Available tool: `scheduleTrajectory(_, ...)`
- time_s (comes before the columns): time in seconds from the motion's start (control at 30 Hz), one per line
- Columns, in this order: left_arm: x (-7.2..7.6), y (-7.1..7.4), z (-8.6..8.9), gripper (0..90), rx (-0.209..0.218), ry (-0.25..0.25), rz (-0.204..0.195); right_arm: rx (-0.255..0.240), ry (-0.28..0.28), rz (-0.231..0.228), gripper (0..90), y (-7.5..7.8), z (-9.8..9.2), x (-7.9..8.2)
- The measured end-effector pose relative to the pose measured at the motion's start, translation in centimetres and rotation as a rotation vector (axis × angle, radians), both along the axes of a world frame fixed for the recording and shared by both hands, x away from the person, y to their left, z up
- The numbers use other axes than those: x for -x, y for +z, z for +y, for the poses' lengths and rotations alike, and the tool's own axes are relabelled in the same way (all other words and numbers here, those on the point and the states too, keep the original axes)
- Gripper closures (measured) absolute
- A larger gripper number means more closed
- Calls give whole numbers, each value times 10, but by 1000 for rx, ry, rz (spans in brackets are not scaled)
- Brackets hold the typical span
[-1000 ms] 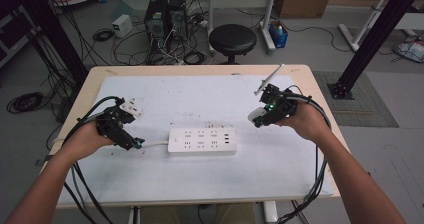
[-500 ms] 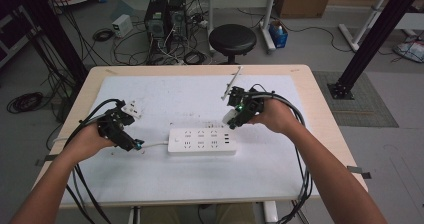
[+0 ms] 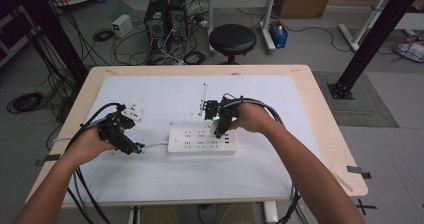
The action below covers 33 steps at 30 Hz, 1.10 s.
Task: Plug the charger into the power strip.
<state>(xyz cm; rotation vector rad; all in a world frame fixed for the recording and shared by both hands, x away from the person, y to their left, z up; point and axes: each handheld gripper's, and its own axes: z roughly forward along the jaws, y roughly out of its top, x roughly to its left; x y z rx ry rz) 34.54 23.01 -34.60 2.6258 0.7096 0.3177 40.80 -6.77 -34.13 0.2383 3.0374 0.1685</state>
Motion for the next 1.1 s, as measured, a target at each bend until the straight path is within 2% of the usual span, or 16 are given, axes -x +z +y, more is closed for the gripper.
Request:
scheduleTrajectory(0.23,-2,-3,-1,182,12,0,7,44,43,-8,618,-11,9,-2)
scheduleTrajectory(0.3,-3,-3,0,182,4,-4,6,38,46,-14,618,-11,11,-3)
scheduleTrajectory(0.43,-3,-4,0,182,20,6,7,45,77,-12,618,-12,13,-4)
scheduleTrajectory(0.53,-3,-5,1,182,17,2,7,83,143,-21,619,-15,18,-5)
scheduleTrajectory(0.57,-3,-5,1,182,16,1,8,81,183,-27,618,-15,18,-6)
scheduleTrajectory(0.6,-3,-5,1,182,18,6,9,80,202,-29,618,-15,18,-5)
scheduleTrajectory(0.63,-3,-5,2,182,18,4,9,79,256,-36,618,-15,18,-5)
scheduleTrajectory(0.67,-3,-6,2,182,19,6,10,85,255,-31,618,-15,18,-6)
scheduleTrajectory(0.73,-3,-7,2,182,23,8,11,95,208,-18,618,-15,20,-7)
scheduleTrajectory(0.77,-3,-7,2,182,23,8,11,95,208,-18,618,-15,20,-7)
scheduleTrajectory(0.8,-3,-7,2,182,25,6,11,104,174,-17,619,-16,23,-7)
scheduleTrajectory(0.9,-3,-8,2,182,22,3,13,113,136,-13,620,-16,25,-7)
scheduleTrajectory(1.1,-3,-8,2,182,33,8,18,113,120,-9,622,-17,26,-7)
